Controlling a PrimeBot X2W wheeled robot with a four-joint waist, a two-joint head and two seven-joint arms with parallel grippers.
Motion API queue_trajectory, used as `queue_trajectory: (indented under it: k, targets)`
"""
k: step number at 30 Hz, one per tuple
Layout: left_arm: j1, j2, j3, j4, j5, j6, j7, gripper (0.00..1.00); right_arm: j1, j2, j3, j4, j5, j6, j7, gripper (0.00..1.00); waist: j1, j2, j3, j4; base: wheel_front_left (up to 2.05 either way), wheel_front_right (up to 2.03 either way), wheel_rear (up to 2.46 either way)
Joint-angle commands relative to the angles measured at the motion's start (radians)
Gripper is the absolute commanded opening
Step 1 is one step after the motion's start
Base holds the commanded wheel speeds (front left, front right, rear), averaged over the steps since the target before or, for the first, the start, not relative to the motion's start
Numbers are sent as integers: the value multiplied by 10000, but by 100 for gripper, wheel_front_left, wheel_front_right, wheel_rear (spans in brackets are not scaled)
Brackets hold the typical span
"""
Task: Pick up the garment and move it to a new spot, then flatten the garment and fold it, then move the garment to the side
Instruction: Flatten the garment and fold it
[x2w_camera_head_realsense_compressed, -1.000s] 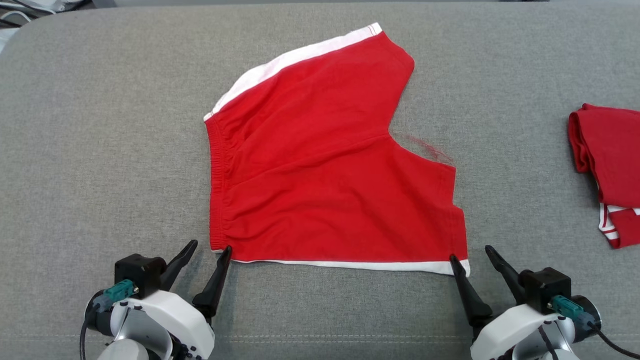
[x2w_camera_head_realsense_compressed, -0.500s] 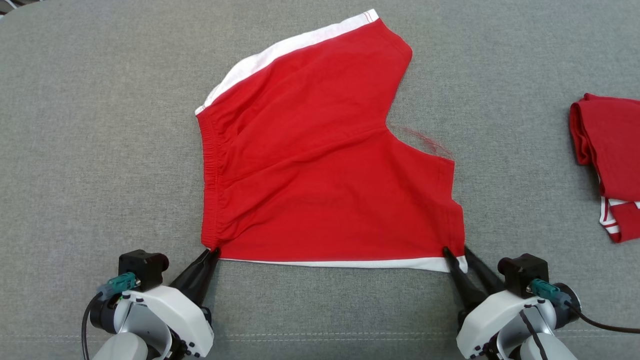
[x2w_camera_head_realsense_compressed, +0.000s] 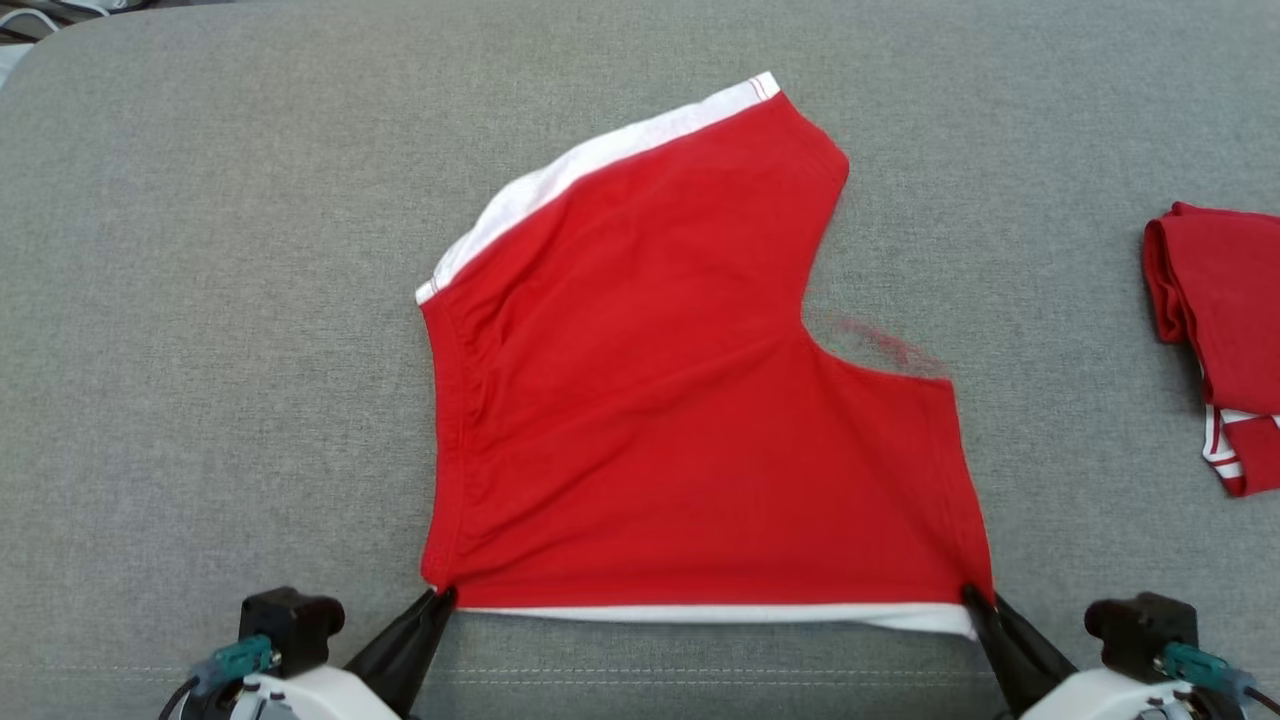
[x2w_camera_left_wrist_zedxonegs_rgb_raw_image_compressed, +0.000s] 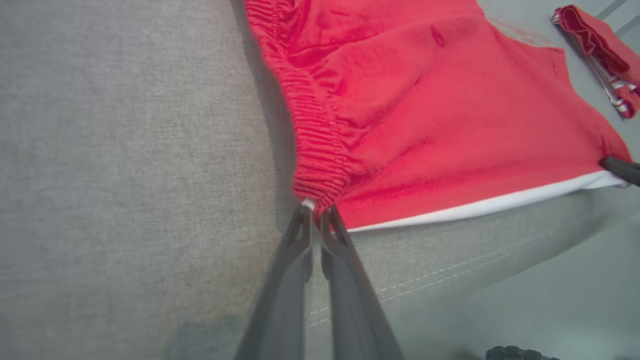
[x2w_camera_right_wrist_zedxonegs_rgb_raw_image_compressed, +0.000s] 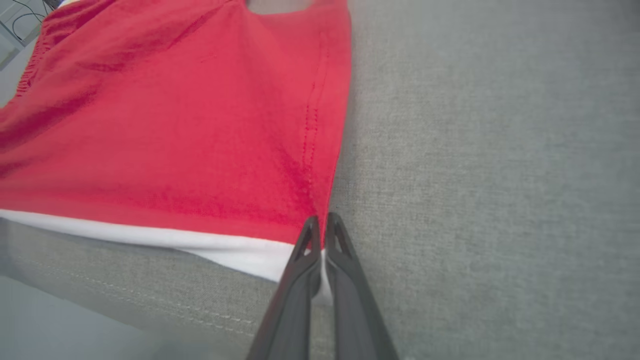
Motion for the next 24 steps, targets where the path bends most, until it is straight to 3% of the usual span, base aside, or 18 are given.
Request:
queue_trajectory:
  k: [1, 9, 13, 18, 24]
  targets:
    - [216, 489, 506, -750, -187, 246, 193, 0, 544, -264, -104, -893, 88, -32, 485, 0, 0, 0, -17, -10, 0, 0, 0]
    - [1796, 1118, 592, -3077, -526, 835, 1202, 0, 2508, -468, -1043, -3622, 300, -32, 2569, 0, 0, 0, -61, -102, 0, 0, 0]
    - [2095, 1407, 759, -4159, -619, 1061, 1536, 0, 2702, -576, -1418, -4811, 516, -32, 3298, 0, 0, 0, -94, -167, 0, 0, 0]
    - [1437, 1562, 931, -4726, -794, 948, 1814, 0, 731, -1035, -1333, -5077, 705, -32, 3720, 0, 0, 0, -202, -279, 0, 0, 0]
    - [84, 1526, 1085, -4512, -1081, 614, 2007, 0, -2396, -1599, -418, -3688, 970, -32, 3821, 0, 0, 0, -10, -53, 0, 0, 0]
